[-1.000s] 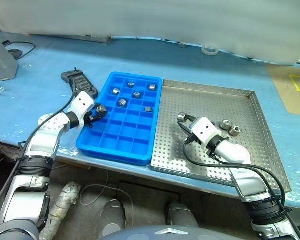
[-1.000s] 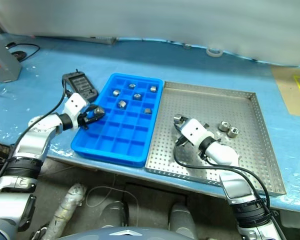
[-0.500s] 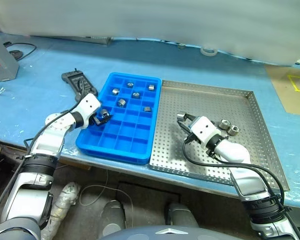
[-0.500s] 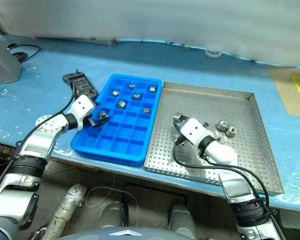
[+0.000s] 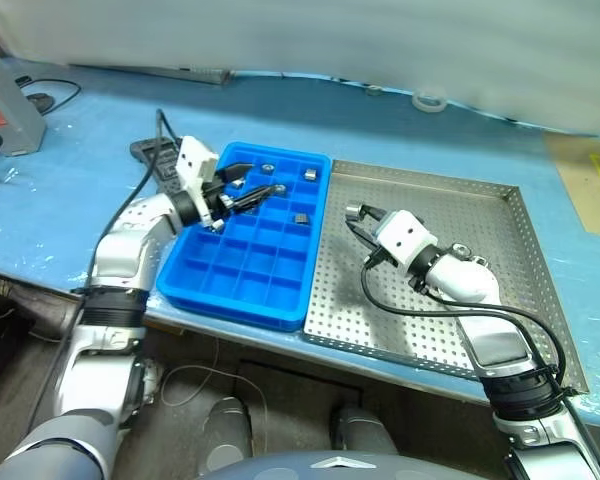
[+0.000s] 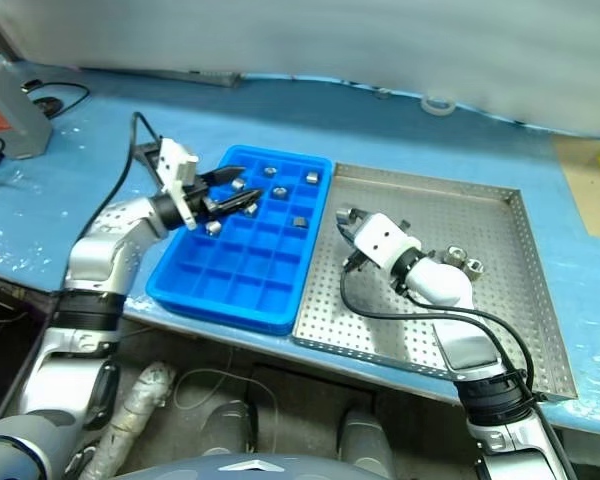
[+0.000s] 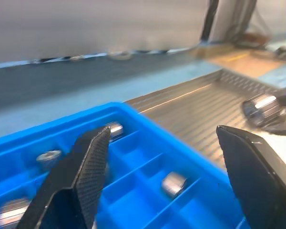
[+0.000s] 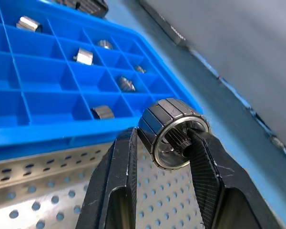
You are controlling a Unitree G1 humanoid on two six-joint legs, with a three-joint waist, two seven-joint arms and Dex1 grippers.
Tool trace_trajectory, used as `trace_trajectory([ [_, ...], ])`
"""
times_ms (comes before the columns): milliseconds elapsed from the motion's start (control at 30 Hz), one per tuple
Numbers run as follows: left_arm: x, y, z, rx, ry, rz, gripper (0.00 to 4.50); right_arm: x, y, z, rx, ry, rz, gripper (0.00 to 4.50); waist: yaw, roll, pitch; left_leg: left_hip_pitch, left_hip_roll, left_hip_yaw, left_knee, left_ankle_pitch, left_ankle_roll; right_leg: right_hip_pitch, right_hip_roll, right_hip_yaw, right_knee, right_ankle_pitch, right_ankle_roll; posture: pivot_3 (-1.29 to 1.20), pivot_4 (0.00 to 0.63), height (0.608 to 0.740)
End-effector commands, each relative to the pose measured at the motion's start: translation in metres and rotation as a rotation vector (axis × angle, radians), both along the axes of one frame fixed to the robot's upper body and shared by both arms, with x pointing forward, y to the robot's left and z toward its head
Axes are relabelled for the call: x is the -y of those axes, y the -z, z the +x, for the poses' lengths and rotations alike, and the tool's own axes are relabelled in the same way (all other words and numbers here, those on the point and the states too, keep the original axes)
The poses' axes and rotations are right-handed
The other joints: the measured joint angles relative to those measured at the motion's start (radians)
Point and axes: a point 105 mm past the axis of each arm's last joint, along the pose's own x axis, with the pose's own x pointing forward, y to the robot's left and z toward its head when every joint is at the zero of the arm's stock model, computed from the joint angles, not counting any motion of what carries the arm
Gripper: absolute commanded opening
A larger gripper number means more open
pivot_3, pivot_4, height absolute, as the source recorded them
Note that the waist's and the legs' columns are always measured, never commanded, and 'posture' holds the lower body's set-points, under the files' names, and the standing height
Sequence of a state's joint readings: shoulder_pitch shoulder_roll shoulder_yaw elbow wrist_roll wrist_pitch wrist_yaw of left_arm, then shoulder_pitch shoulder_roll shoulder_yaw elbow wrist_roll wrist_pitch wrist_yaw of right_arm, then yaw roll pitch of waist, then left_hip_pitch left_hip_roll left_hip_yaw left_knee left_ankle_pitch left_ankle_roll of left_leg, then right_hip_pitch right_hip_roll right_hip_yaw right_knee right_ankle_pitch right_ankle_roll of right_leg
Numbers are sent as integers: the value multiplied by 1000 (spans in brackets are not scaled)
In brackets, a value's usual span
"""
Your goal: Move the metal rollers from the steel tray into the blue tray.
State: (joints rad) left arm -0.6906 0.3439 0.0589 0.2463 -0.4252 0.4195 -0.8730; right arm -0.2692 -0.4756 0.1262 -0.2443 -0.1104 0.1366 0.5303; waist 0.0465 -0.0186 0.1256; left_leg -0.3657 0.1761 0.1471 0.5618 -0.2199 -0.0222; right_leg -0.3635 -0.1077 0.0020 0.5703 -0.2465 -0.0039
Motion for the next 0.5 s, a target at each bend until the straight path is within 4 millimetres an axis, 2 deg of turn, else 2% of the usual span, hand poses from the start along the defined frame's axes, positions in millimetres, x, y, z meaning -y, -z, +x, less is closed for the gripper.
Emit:
trace_trajectory([
  [33,38,-9,7,-56,88,-101,3739,-12,-29,0,97,-67,0,1224,2,0,0,0,0,0,0,0,0,0,0,0,0,0,0,-18,150,740],
  [100,59,-7,11,-86,128,-122,3739,-17,-35,0,101,-85,14,1224,2,-1,0,-1,-1,0,1,0,1,0,0,0,0,0,0,-34,150,740],
  [167,71,-9,11,-102,167,-146,3739,-15,-35,2,88,-82,24,1224,-2,-1,0,-1,-2,0,1,1,2,0,-1,0,0,0,1,-50,150,740],
  [267,93,-12,0,-102,288,-175,3739,-10,-32,2,79,-71,14,1224,-9,-1,0,0,-2,0,1,1,2,0,0,0,0,2,3,-74,150,740],
  [367,108,-14,-8,-133,369,-231,3739,-7,-39,0,89,-56,29,1224,-8,-1,0,-1,-1,-1,0,1,2,-1,0,0,-1,2,4,-124,150,740],
  [500,118,-10,-13,-161,420,-235,3739,-6,-40,-1,94,-41,34,1224,-6,-1,0,-1,-2,-1,0,1,2,0,-1,0,-1,2,4,-156,150,740],
])
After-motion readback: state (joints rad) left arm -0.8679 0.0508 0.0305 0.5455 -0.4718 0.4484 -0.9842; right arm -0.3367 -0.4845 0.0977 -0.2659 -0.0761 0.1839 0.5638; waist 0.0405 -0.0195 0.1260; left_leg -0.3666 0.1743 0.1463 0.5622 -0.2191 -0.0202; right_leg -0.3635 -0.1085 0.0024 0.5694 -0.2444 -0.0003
